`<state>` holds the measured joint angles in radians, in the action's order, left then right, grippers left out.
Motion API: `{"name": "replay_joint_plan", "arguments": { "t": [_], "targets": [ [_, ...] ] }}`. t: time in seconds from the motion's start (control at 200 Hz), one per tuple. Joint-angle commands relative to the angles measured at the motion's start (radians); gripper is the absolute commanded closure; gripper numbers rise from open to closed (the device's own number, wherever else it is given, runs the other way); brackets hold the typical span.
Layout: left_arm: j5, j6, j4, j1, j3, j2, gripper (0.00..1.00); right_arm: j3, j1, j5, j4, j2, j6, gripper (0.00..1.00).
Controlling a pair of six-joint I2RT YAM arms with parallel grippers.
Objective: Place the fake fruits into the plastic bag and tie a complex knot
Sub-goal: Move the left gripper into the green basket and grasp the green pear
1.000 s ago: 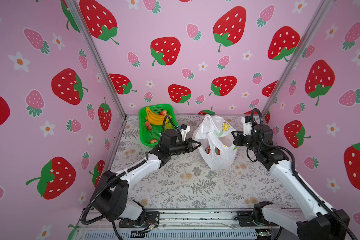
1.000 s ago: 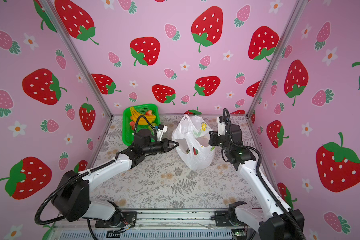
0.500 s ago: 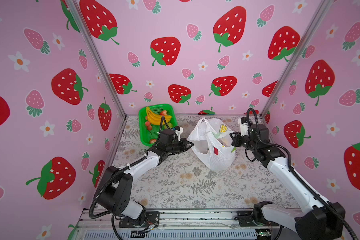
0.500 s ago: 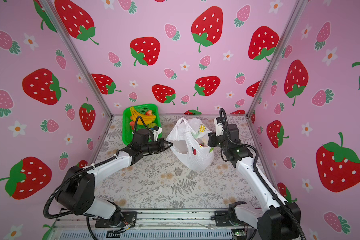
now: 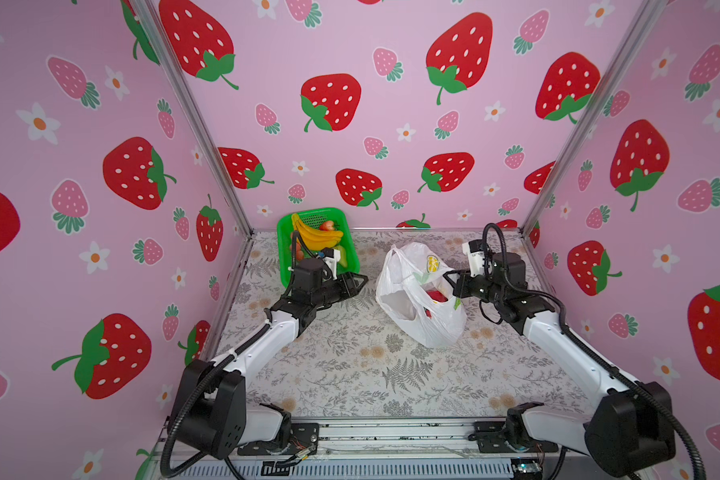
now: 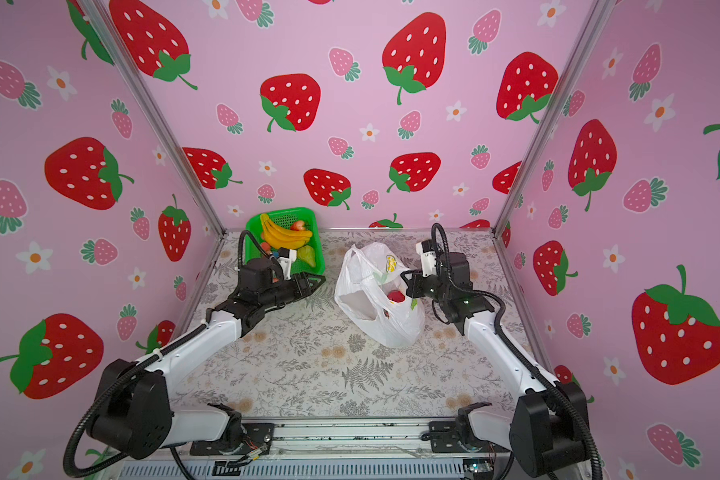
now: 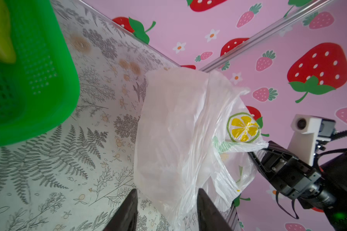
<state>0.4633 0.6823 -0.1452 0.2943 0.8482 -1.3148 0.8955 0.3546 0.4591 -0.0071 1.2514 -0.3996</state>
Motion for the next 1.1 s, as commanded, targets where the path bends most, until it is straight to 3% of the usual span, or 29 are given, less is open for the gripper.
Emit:
{"name": "replay_joint_plan", "arguments": {
  "t": [0.0, 0.125, 0.21, 0.345, 0.605, 1.096],
  "targets": [
    [-0.174, -0.085, 0.097, -0.034, 0.029, 0.030, 0.44, -0.004, 0.006, 0.070, 0.078, 0.028, -0.027, 1.00],
    [-0.372, -0.192, 0.213, -0.078, 0.133, -0.041, 0.33, -0.004, 0.006, 0.077, 0.085, 0.044, -0.021, 1.00],
    [-0.432, -0.248, 0.275, -0.126, 0.226, -0.139, 0.30, -0.006, 0.006, 0.079, 0.085, 0.050, -0.012, 1.00],
    [-0.386, -0.299, 0.386, -0.175, 0.418, -0.329, 0.29, -0.007, 0.006, 0.071, 0.081, 0.063, 0.007, 1.00],
    [-0.300, -0.391, 0.549, -0.176, 0.735, -0.637, 0.26, 0.000, 0.004, 0.062, 0.079, 0.096, 0.035, 1.00],
    [-0.228, -0.390, 0.705, -0.172, 1.193, -1.051, 0.13, -0.006, 0.003, 0.050, 0.070, 0.111, 0.067, 0.99]
  ]
}}
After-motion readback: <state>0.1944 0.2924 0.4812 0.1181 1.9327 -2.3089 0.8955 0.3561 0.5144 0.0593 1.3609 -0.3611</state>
